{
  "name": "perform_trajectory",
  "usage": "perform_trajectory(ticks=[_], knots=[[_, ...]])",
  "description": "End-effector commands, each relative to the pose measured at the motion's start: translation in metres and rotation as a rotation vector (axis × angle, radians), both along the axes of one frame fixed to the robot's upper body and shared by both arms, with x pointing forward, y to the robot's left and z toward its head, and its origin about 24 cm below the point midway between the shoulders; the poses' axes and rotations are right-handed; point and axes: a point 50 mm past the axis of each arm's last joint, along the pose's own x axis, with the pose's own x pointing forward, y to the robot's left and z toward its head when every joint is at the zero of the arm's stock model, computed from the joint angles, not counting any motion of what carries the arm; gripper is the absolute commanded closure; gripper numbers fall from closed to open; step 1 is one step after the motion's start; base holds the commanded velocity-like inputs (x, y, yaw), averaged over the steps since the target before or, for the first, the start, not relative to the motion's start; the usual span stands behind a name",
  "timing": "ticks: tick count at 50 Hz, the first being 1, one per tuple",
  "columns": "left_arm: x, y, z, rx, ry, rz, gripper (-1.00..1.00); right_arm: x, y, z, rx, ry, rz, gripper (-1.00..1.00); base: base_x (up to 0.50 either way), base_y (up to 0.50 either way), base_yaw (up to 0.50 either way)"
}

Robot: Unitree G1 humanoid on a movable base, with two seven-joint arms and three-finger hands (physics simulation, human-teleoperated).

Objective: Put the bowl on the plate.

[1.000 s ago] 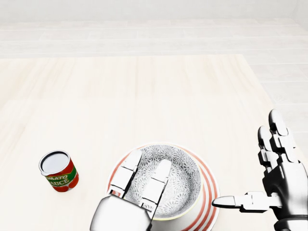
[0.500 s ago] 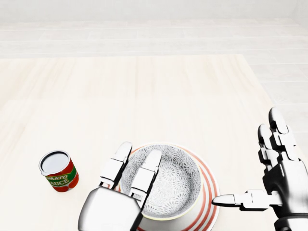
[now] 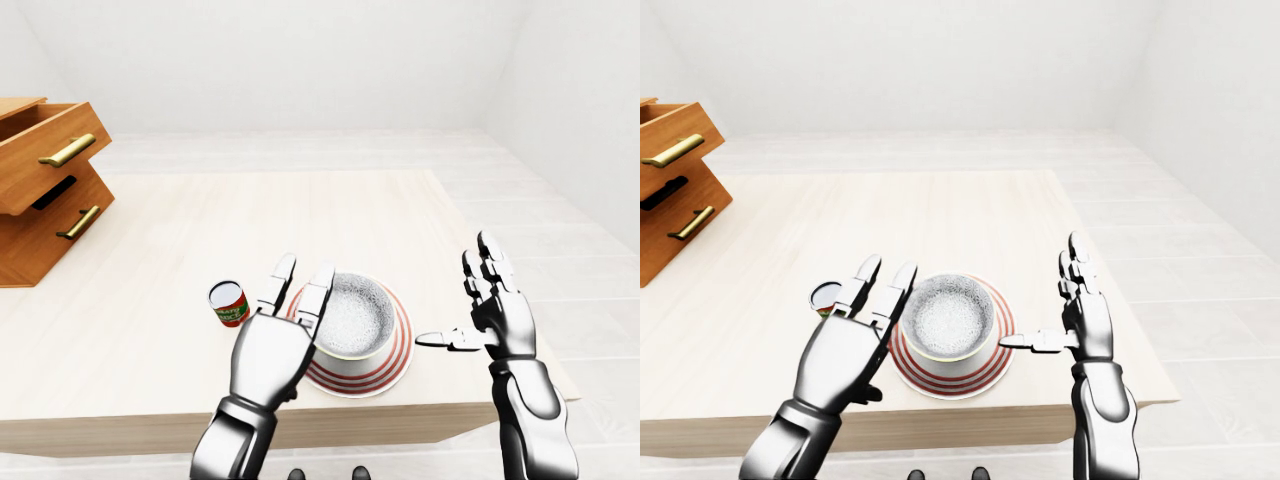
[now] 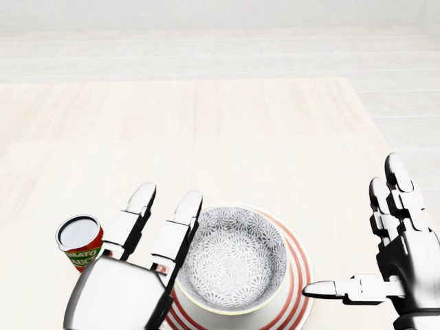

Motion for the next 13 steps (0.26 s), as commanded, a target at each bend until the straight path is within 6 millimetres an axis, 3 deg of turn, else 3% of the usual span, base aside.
perform_trajectory(ticks=[1,13], knots=[[-0.008,0.012,0.017,-0.052,-0.017,0.012,-1.0,-0.002,0.002,0.001,-0.002,-0.002,0.003,-1.0,0.0,0.0,0.0],[-0.017,0.026,0.034,-0.151,-0.013,0.013,-1.0,0.0,0.003,0.0,-0.001,0.002,0.005,-1.0,0.0,0.0,0.0]])
